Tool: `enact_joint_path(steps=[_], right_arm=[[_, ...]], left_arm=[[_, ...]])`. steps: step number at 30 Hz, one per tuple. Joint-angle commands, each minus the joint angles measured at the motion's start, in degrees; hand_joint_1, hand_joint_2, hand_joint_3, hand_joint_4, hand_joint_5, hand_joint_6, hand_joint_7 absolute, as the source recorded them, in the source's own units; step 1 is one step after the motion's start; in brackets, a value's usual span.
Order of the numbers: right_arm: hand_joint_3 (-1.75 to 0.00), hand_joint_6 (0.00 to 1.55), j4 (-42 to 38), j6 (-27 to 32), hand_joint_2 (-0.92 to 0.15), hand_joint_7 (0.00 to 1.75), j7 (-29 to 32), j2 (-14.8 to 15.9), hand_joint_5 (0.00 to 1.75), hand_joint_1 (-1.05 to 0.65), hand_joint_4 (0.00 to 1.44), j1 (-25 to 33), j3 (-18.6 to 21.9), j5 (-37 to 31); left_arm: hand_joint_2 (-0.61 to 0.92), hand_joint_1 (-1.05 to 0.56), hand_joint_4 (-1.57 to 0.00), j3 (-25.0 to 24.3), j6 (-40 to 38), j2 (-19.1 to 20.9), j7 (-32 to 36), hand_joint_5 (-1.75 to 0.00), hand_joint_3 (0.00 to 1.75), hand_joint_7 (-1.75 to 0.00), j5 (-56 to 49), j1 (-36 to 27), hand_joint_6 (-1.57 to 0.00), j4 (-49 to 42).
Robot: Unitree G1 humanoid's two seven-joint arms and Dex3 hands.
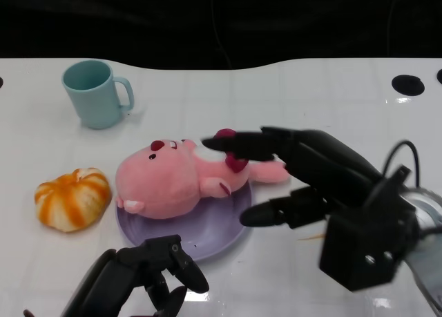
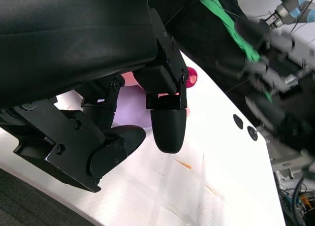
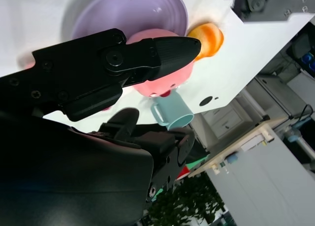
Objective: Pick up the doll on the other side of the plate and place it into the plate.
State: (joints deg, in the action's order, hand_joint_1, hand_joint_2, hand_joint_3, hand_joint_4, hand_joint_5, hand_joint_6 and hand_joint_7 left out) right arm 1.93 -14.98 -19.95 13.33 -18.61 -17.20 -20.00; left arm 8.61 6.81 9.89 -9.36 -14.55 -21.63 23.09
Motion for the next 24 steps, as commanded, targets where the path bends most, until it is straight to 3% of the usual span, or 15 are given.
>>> enact_joint_path(steps=[1, 6, 11, 17, 18, 19, 20, 21, 23, 24], right_arm=[[-0.16, 0.65, 0.43, -4.04, -0.92, 0.26, 1.87, 1.77, 0.97, -0.65, 0.50, 3.55, 2.72, 2.73], [-0.07, 0.73, 1.01, -7.71, -0.92, 0.38, 2.83, 1.91, 1.12, -0.59, 0.55, 8.30, 5.34, 7.07], [0.00, 0.62, 1.82, -10.35, -0.90, 0.92, 2.62, 2.37, 1.38, -0.36, 0.57, 12.83, 7.60, 11.49], [-0.07, 0.71, 4.46, -9.56, -0.91, 1.08, 2.85, 3.59, 1.47, -0.07, 0.71, 17.84, 10.72, 12.36], [-0.12, 0.72, 4.68, -9.49, -0.89, 1.08, 2.77, 3.63, 1.47, -0.05, 0.72, 18.20, 11.00, 12.35], [-0.35, 0.74, 5.36, -8.82, -0.78, 1.07, 2.32, 4.04, 1.47, -0.04, 0.73, 19.08, 11.50, 12.76], [-0.83, 0.78, 5.91, -8.25, -0.58, 1.09, 1.99, 4.35, 1.55, 0.02, 0.75, 19.73, 11.84, 13.08], [-1.02, 0.79, 6.78, -7.15, -0.50, 1.10, 1.52, 4.95, 1.57, 0.04, 0.76, 20.77, 12.41, 13.60], [-1.24, 0.82, 8.15, -5.09, -0.45, 1.15, 0.63, 5.71, 1.64, 0.09, 0.79, 22.37, 13.27, 14.70], [-1.27, 0.82, 8.79, -3.73, -0.44, 1.17, 0.09, 5.93, 1.63, 0.10, 0.80, 22.96, 13.51, 15.45]], left_arm=[[0.51, -0.10, -0.74, -0.49, 0.43, 0.44, 0.51, -1.57, 1.11, -1.18, 0.48, 0.05, -0.77, -0.26], [0.52, -0.10, -0.74, -0.55, 0.85, 0.59, 0.64, -1.58, 1.08, -1.16, 0.56, 0.31, -0.78, -0.68], [0.53, -0.11, -0.75, -0.71, 0.52, 0.63, 0.64, -1.57, 1.06, -1.15, 0.45, 0.61, -0.79, -0.83], [0.53, -0.11, -0.76, -0.77, 0.82, 0.66, 0.75, -1.58, 1.06, -1.14, 0.43, 1.30, -0.80, -1.50], [0.53, -0.11, -0.76, -0.78, 0.83, 0.68, 0.75, -1.58, 1.06, -1.14, 0.39, 1.34, -0.80, -1.53], [0.53, -0.11, -0.76, -0.89, 0.87, 0.77, 0.69, -1.58, 1.06, -1.14, 0.47, 1.45, -0.80, -1.64], [0.53, -0.11, -0.76, -0.96, 0.91, 0.84, 0.64, -1.58, 1.06, -1.14, 0.54, 1.52, -0.80, -1.73], [0.53, -0.11, -0.76, -1.08, 0.91, 0.92, 0.55, -1.58, 1.06, -1.14, 0.69, 1.56, -0.80, -1.79], [0.53, -0.11, -0.77, -1.31, 0.79, 1.05, 0.44, -1.58, 1.06, -1.13, 0.97, 1.55, -0.80, -1.82], [0.53, -0.11, -0.77, -1.42, 0.66, 1.09, 0.37, -1.58, 1.06, -1.13, 1.17, 1.49, -0.80, -1.75]])
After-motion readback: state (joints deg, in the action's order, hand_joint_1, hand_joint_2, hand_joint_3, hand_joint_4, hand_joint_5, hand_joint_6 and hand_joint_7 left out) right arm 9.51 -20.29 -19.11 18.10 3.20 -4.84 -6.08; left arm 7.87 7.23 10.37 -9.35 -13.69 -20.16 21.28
